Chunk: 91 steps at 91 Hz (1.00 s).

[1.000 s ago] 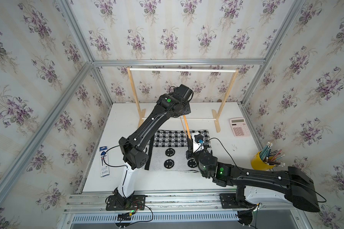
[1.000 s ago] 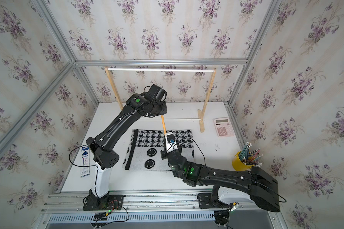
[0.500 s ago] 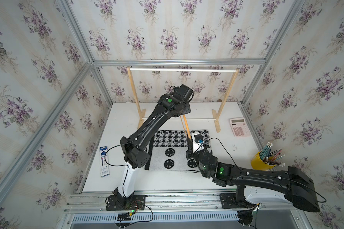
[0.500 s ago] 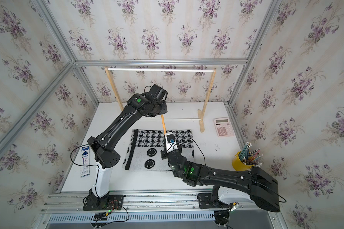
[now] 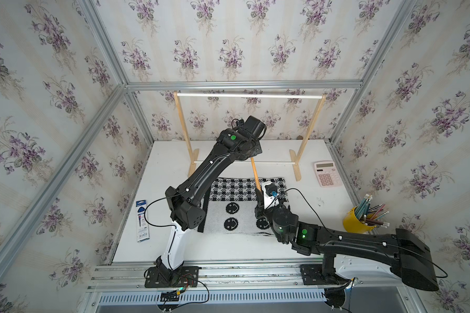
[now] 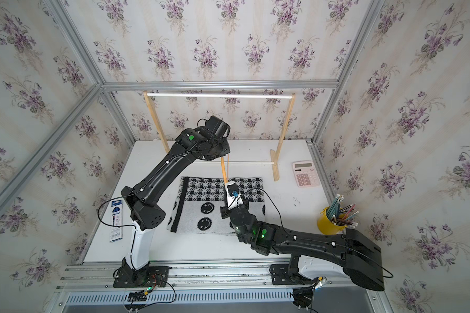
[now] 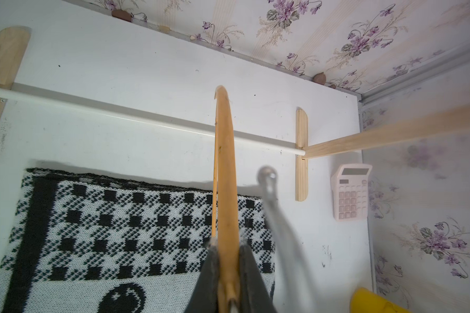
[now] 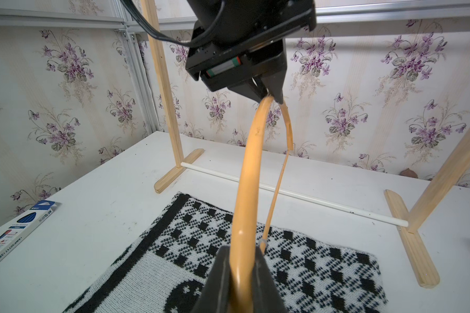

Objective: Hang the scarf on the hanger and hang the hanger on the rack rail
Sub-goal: Pick up the hanger from the clothesline.

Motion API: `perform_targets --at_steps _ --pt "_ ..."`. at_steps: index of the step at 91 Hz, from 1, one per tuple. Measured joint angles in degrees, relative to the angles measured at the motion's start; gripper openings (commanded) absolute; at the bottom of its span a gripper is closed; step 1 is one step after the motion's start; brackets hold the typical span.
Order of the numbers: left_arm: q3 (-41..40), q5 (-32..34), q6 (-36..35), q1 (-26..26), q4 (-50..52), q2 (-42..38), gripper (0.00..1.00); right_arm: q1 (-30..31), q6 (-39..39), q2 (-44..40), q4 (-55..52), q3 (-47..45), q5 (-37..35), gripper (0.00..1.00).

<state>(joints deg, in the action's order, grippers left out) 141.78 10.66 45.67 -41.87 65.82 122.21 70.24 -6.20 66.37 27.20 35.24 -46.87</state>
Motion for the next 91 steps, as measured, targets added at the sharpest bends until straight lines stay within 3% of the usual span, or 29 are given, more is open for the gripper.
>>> perform_targets --at_steps 9,16,18,22,41,74,91 --pt "-0.3 0.1 -0.1 0.0 0.0 0.0 0.00 0.0 -0.1 -0.1 -0.4 0.0 0.2 0.50" --pt "-1.3 0.5 -1.5 0.0 -0.4 -0.1 0.00 0.1 -1.0 -0.4 -1.2 0.6 0.5 0.67" --pt "-2.0 1.0 -2.0 0.1 -0.8 -0.3 0.00 0.1 -1.1 -0.5 -1.5 0.9 0.5 0.76" --pt "-3.7 1.6 -2.9 0.1 -1.2 -1.0 0.00 0.2 -1.4 -0.9 -2.2 1.6 0.7 0.82" --pt "-17.6 4.2 -7.3 -1.6 -7.7 -9.2 0.00 0.1 -5.1 -5.9 -10.6 2.8 0.6 0.85" --pt "-28.6 7.9 -14.6 -5.3 -12.0 -17.6 0.00 -0.1 -17.9 -17.5 -32.6 3.2 -1.8 0.84" --pt "-42.3 9.8 -15.5 -7.7 -16.4 -25.2 0.00 -4.8 -25.9 -21.6 -42.7 3.2 -0.9 0.84"
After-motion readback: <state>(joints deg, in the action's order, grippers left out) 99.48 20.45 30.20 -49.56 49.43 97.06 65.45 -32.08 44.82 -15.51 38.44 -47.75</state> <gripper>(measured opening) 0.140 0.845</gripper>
